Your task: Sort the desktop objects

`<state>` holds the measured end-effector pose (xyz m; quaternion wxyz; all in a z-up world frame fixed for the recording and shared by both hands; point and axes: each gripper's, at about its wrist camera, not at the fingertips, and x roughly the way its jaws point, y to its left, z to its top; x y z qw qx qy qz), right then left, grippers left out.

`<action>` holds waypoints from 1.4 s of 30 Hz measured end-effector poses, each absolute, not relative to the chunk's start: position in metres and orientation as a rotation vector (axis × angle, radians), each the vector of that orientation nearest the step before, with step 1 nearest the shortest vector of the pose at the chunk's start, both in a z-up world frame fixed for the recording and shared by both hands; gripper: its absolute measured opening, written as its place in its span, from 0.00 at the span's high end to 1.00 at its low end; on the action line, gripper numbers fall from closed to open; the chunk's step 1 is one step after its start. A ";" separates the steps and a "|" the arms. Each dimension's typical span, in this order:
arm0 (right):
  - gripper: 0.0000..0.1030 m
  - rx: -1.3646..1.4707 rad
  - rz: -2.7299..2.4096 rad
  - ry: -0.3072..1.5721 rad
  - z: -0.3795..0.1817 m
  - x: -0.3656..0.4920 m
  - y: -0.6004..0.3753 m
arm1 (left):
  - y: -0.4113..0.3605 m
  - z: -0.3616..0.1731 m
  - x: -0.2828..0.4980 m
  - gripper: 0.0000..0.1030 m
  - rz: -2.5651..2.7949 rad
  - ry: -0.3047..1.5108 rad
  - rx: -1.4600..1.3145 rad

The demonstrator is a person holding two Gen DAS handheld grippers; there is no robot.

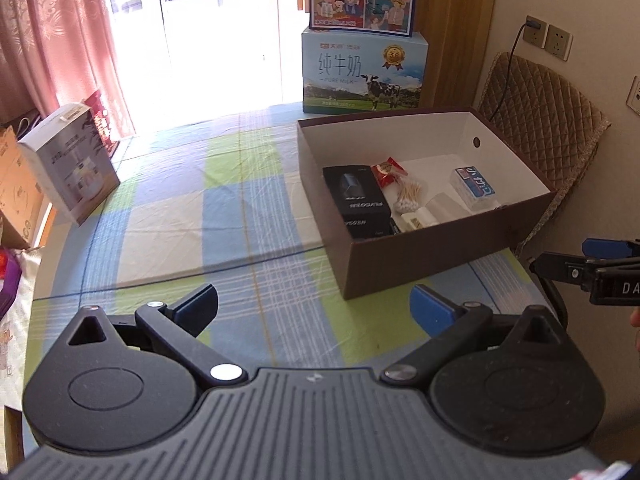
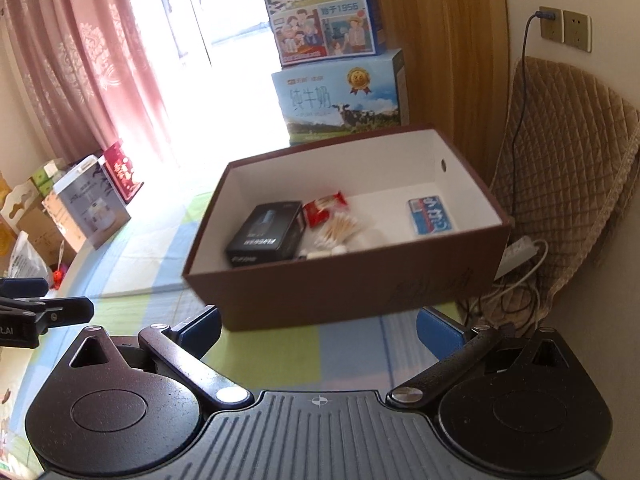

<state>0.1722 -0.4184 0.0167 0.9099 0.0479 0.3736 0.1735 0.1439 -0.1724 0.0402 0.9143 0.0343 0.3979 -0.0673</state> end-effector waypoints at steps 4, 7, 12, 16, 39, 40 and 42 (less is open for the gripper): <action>0.02 0.102 0.368 0.782 0.014 0.153 -0.406 | -0.156 0.043 0.123 0.02 -0.117 0.821 0.059; 0.02 0.090 0.379 0.795 0.010 0.140 -0.394 | -0.145 0.044 0.109 0.02 -0.106 0.830 0.055; 0.02 0.073 0.405 0.805 0.005 0.119 -0.374 | -0.128 0.039 0.090 0.02 -0.075 0.853 0.048; 0.02 0.074 0.422 0.814 0.002 0.105 -0.362 | -0.115 0.035 0.078 0.02 -0.046 0.870 0.048; 0.02 0.015 0.458 0.839 -0.014 0.057 -0.332 | -0.087 0.015 0.022 0.02 0.035 0.914 0.035; 0.02 0.012 0.459 0.840 -0.015 0.057 -0.332 | -0.086 0.014 0.020 0.02 0.038 0.917 0.034; 0.02 0.007 0.463 0.843 -0.016 0.055 -0.331 | -0.086 0.012 0.017 0.02 0.046 0.923 0.034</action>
